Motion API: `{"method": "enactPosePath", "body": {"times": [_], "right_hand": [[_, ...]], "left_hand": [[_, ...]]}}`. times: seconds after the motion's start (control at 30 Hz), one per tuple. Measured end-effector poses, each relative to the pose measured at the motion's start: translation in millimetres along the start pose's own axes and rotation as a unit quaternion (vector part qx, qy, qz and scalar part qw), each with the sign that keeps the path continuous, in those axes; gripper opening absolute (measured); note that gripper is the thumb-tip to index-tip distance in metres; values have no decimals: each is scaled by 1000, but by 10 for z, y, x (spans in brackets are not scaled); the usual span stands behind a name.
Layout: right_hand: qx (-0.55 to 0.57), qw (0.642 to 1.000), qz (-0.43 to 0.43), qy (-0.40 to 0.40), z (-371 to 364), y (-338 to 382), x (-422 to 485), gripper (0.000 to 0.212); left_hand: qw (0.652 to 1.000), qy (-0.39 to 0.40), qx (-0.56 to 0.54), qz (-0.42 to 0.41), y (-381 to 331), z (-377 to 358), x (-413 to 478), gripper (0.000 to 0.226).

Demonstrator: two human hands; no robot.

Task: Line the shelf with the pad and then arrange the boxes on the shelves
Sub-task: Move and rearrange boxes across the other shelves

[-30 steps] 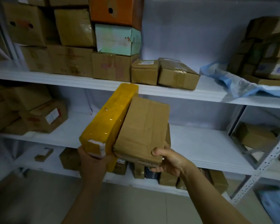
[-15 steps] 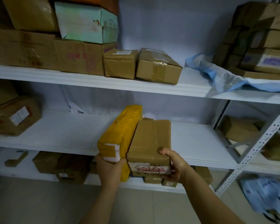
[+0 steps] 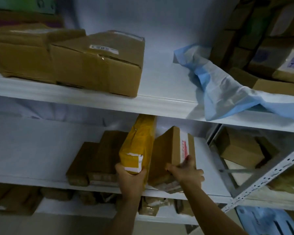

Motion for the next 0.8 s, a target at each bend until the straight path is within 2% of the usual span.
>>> {"method": "enactPosePath", "body": {"times": [0.23,0.4,0.53,0.67,0.73,0.8], "right_hand": [[-91,994,21,51,-518,106,613,97],[-95,992,34,70,-847,194,724,96],[-115,988,59,85,-1011,246,725,85],[-112,986,60,106,-1024,286,736,65],[-132,985,59,94,-985,320,711,56],[-139,986,53,71,-933,351,648,53]], "left_hand": [[995,-73,60,8,442,-362,339,69],[991,-50,115,41,712,-449,539,96],[975,-55,208,48,766,-410,601,103],[966,-55,247,59,714,-308,569,119],[961,-54,262,69,674,-250,549,114],[960,-56,265,69,586,-180,537,97]]}}
Point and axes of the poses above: each hand's wrist, its own x-axis towards the middle knuckle, its own z-axis out of the back of the hand, y = z × x, the point moved 6 cm from there along x, towards the middle knuckle, and after that the axes turned 4 degrees about z, right-handed, at the moved point
